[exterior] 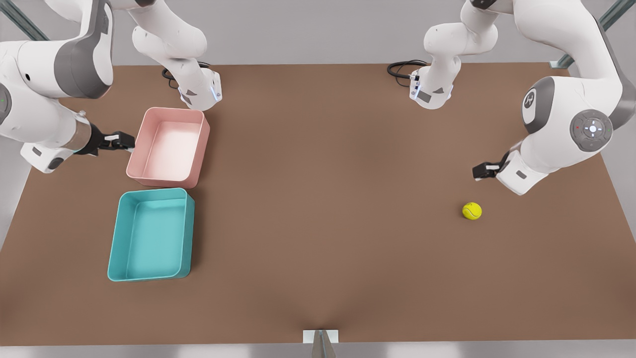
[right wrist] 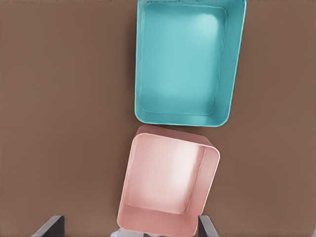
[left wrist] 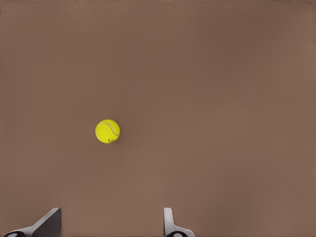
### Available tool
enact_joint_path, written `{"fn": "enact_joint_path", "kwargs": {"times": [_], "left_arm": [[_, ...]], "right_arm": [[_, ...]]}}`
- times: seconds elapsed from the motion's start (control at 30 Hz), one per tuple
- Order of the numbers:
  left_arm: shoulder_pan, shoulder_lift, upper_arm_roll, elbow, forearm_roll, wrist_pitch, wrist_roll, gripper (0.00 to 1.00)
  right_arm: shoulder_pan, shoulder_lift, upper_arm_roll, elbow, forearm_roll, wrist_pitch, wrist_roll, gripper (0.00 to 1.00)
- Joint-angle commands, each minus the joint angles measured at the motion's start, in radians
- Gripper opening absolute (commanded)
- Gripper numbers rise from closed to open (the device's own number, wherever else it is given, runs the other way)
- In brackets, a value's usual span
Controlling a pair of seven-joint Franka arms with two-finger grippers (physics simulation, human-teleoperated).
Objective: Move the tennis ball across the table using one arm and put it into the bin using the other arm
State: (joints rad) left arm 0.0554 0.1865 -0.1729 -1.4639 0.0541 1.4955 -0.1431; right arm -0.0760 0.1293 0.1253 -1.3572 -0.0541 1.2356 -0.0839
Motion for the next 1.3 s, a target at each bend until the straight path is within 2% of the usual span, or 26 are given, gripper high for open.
{"fn": "enact_joint_path", "kwargs": {"times": [0.0, 0.07, 0.1, 0.13, 0.17, 0.2, 0.33, 0.37, 0.43, 0.5, 0.57, 0.63, 0.77, 0.87, 1.1, 1.17, 1.27], "left_arm": [[0.0, -0.001, 0.0, 0.0, 0.001, 0.031, -0.044, 1.0], [-0.002, 0.001, 0.0, 0.0, 0.001, 0.032, -0.041, 0.99], [0.007, 0.021, 0.001, -0.009, -0.006, 0.04, 0.033, 0.38], [0.047, 0.064, 0.003, -0.045, -0.007, 0.116, 0.109, 0.21], [0.08, 0.073, 0.01, -0.137, -0.007, 0.27, 0.261, 0.21], [0.112, 0.114, 0.02, -0.161, 0.004, 0.327, 0.521, 0.21], [0.242, 0.28, 0.021, -0.159, 0.024, 0.488, 1.485, 0.21], [0.25, 0.297, 0.032, -0.159, 0.047, 0.503, 1.488, 0.23], [0.238, 0.295, 0.035, -0.187, 0.311, 0.6, 1.625, 0.21], [0.244, 0.292, 0.033, -0.282, 0.261, 0.598, 1.692, 0.21], [0.265, 0.303, 0.033, -0.314, 0.047, 0.586, 1.8, 0.21], [0.288, 0.337, 0.033, -0.314, -0.013, 0.58, 1.982, 0.21], [0.291, 0.34, 0.033, -0.365, 0.046, 0.694, 2.122, 0.21], [0.284, 0.363, 0.032, -0.372, 0.107, 0.701, 2.292, 0.21], [0.342, 0.355, 0.035, -0.423, 0.107, 0.798, 2.173, 0.21], [0.331, 0.3, 0.035, -0.481, 0.181, 0.848, 2.087, 0.21], [0.339, 0.288, 0.035, -0.553, 0.188, 0.93, 2.054, 0.21]], "right_arm": [[-0.004, -0.004, -0.007, -0.007, 0.005, 0.05, 0.012, 1.0], [0.004, 0.024, -0.016, -0.005, 0.0, 0.059, 0.012, 1.0], [0.001, 0.035, -0.015, -0.007, 0.007, 0.074, 0.012, 1.0], [0.001, 0.047, -0.015, -0.005, 0.008, 0.079, 0.012, 1.0], [0.002, 0.061, -0.015, -0.003, 0.016, 0.079, 0.013, 1.0], [0.001, 0.075, -0.015, -0.002, 0.017, 0.088, 0.013, 1.0], [-0.001, 0.092, -0.015, 0.021, 0.007, 0.102, 0.01, 1.0], [-0.001, 0.092, -0.015, 0.023, 0.013, 0.107, 0.01, 1.0], [0.001, 0.093, -0.015, 0.026, 0.011, 0.107, 0.009, 1.0], [-0.002, 0.098, -0.016, 0.032, -0.007, 0.122, 0.004, 1.0], [-0.002, 0.101, -0.041, 0.058, -0.007, 0.128, 0.004, 1.0], [0.013, 0.11, -0.033, 0.047, -0.001, 0.12, 0.003, 1.0], [0.038, 0.144, -0.033, 0.05, -0.006, 0.125, 0.001, 1.0], [0.041, 0.167, -0.036, 0.05, -0.009, 0.127, 0.003, 1.0], [0.042, 0.171, -0.035, 0.046, -0.009, 0.114, 0.004, 1.0], [0.044, 0.171, -0.035, 0.047, -0.007, 0.113, 0.004, 1.0], [0.044, 0.17, -0.035, 0.047, -0.007, 0.108, 0.004, 1.0]]}}
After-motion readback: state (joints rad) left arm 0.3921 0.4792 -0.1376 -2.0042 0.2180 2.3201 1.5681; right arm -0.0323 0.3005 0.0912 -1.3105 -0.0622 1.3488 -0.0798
